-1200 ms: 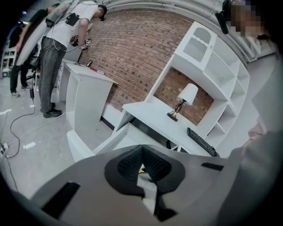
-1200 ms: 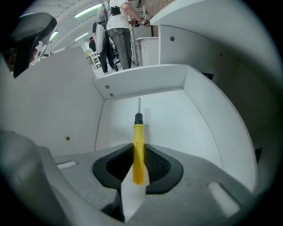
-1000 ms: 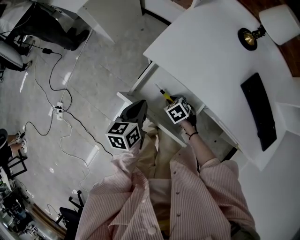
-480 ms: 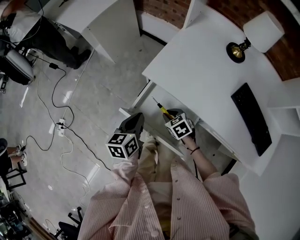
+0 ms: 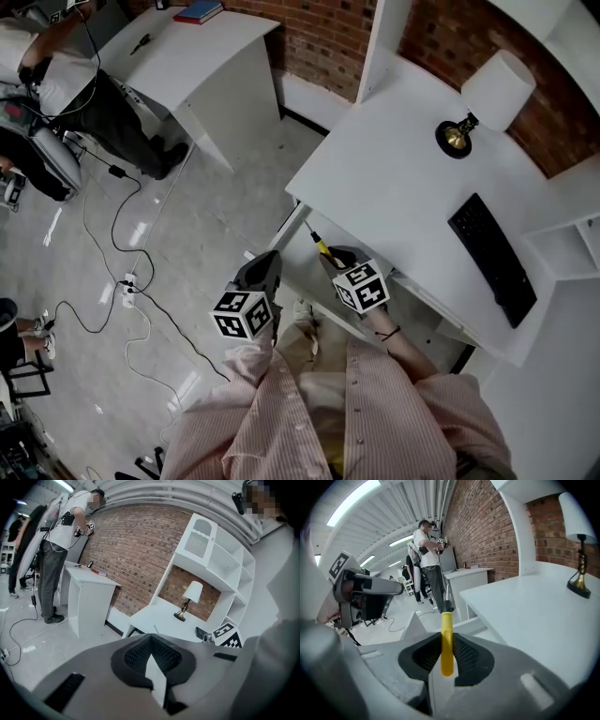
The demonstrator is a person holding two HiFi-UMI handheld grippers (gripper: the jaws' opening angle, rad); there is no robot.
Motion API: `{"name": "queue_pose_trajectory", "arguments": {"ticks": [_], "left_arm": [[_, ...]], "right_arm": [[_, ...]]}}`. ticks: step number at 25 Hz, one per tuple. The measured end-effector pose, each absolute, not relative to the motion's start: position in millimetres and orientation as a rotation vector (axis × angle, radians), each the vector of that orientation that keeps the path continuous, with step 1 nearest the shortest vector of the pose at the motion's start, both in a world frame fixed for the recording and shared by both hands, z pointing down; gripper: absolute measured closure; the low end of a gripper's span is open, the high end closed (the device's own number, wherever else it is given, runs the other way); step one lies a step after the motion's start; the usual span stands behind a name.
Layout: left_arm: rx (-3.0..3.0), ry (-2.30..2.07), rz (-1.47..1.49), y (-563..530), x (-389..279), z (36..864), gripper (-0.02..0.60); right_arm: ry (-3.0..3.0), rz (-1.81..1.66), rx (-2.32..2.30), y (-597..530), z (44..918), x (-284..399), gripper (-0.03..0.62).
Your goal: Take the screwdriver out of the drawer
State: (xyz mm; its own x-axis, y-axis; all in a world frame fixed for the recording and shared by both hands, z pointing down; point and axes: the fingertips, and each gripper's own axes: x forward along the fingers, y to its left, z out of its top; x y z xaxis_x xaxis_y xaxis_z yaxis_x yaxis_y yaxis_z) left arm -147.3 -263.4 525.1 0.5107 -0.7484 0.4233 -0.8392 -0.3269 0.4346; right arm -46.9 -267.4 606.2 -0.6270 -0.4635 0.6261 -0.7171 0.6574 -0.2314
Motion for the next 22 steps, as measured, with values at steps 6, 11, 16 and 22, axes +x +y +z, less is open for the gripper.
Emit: {"name": "queue_pose_trajectory", "arguments": {"ticks": [6,11,16,22], "left_arm": [[2.17,-1.359,0.166,-270.2,-157.2,499.2,0.583],[2.215,-1.389,0.134,-272.4,-159.0,474.9,0.583],[2.251,-1.427,0.082,-278.2,-164.8,446.9,0.583],[2.308,-1.471,0.043,-283.3,-170.7,417.6,0.583]], "right_arm": [[-2.458,0.652,0.982,-275.5,562.0,-44.6,0.516],[-2.533,0.66,1.055,-280.3,527.6,-37.0,0.516],[-2.616,0.652,1.14,-288.2,491.6,-28.2,0.516],[-2.692,0.607,1.244,-295.1,453.7,-16.6,0.516]]}}
